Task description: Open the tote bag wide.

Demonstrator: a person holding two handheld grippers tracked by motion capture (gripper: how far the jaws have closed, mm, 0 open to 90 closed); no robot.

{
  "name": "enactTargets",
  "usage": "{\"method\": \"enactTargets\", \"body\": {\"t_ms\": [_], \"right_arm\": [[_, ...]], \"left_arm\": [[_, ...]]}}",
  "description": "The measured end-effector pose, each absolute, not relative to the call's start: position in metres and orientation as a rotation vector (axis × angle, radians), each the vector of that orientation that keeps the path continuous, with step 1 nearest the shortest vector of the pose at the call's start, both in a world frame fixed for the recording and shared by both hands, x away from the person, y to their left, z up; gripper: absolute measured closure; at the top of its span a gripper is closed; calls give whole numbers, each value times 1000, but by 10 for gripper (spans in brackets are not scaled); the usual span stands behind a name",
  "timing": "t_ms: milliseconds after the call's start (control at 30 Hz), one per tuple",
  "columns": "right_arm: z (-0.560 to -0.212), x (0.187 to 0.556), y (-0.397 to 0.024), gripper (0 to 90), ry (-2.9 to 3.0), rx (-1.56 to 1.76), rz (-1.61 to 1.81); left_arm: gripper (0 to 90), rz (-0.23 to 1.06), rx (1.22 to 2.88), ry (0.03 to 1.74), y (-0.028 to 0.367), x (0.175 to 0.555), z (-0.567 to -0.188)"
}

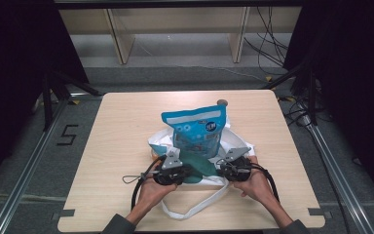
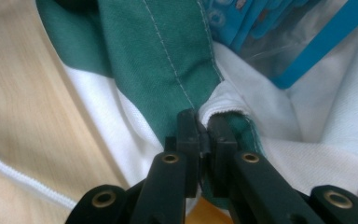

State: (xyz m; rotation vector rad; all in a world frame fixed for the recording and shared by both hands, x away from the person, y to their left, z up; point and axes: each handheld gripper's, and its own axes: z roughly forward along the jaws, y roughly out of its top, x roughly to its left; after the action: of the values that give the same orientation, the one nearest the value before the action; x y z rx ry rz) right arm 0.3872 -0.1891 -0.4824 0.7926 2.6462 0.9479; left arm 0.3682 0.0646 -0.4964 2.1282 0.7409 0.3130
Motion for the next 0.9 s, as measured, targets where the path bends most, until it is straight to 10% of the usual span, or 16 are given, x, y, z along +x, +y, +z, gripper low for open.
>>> {"method": "enactTargets", "body": {"t_ms": [433,633,900], "right_arm": [[-403,407,-237,830,2372,856,1195],[-404,442,-261,669,2299,1011,1066],[-455,473,-266,892,2334,1117,938]], "left_arm": [[891,417,2243,685,55,365,-513],[891,406,2247,692,55,366,-512],[891,393,2245,696,57,367,-512]]}}
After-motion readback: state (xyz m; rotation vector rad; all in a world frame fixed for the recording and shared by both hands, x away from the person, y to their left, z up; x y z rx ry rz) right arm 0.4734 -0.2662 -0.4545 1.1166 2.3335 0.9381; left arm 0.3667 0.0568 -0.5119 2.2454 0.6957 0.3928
